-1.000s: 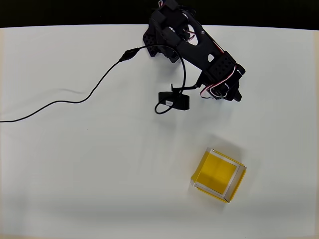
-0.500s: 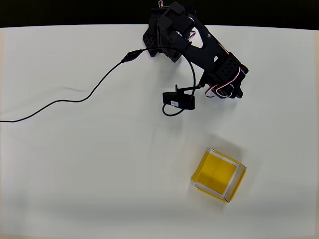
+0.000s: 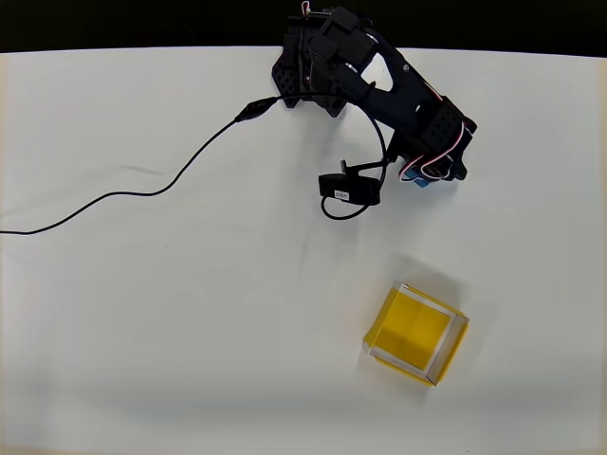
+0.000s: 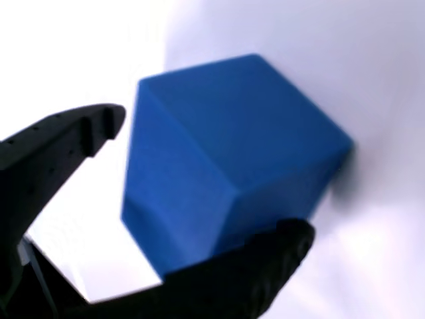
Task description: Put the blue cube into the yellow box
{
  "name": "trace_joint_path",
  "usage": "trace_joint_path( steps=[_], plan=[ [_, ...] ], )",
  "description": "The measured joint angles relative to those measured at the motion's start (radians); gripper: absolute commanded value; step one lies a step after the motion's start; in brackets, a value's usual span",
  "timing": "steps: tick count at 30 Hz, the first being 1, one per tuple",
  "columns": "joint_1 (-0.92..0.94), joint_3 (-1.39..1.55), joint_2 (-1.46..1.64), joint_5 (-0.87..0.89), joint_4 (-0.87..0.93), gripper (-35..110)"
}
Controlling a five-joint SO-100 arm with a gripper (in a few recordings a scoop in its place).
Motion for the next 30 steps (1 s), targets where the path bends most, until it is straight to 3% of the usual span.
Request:
trace_joint_path(
  steps=[14,30],
  plan=[
    [-0.015,0.051,-0.018,-0.049,-0.071,27],
    [0.074,0.060,-0.011,-0.195,-0.072,18]
  ],
)
